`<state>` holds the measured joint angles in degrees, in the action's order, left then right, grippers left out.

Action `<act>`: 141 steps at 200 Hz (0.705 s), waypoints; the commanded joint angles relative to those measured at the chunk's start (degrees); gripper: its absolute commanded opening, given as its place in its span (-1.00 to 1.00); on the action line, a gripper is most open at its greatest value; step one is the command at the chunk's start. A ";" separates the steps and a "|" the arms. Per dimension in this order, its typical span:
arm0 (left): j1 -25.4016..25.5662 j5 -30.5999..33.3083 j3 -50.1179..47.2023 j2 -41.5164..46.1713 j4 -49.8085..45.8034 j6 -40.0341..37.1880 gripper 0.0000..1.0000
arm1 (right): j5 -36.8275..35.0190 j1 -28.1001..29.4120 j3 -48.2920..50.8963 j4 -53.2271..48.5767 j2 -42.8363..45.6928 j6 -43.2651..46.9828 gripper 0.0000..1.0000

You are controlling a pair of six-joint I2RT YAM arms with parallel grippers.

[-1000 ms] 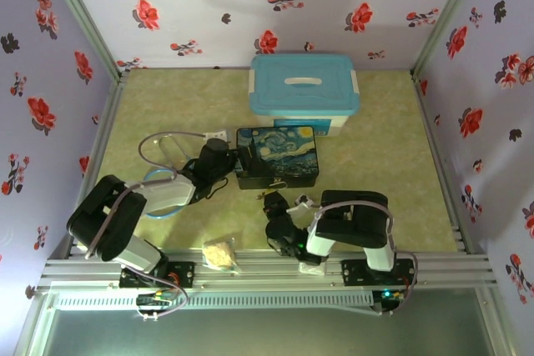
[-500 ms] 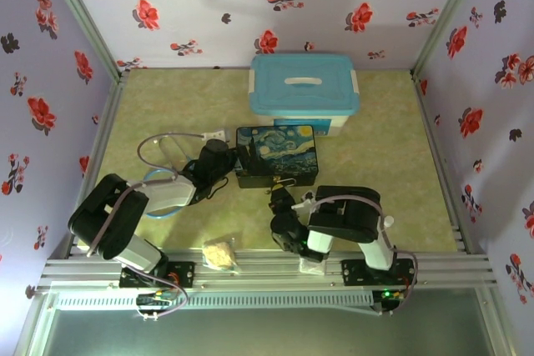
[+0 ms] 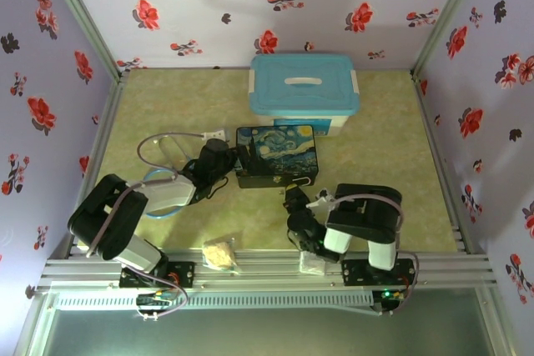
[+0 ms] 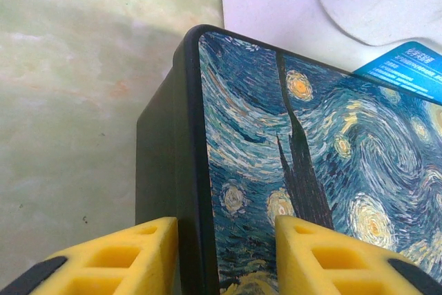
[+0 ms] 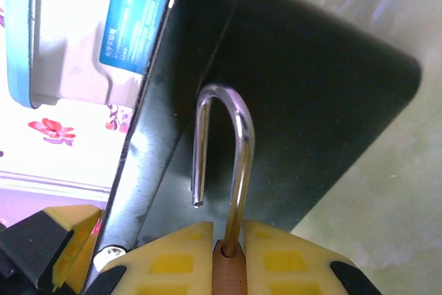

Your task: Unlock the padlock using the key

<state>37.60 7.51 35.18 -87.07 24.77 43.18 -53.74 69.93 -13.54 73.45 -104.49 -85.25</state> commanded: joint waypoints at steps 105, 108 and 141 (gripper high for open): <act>-0.54 2.03 -0.47 -0.15 -18.60 -2.04 -0.15 | 16.92 -5.81 0.91 -59.22 38.60 3.87 -1.00; -0.54 2.07 -0.46 -0.15 -18.62 -2.07 -0.15 | 18.14 -6.52 1.22 -59.22 39.55 4.82 -1.00; -0.51 2.07 0.67 0.07 -19.47 -2.63 -0.10 | 34.04 -16.02 3.66 -59.17 47.24 12.97 -1.00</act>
<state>37.54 7.99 36.97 -85.62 18.55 43.05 -31.75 59.13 -11.27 18.37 -61.45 -81.03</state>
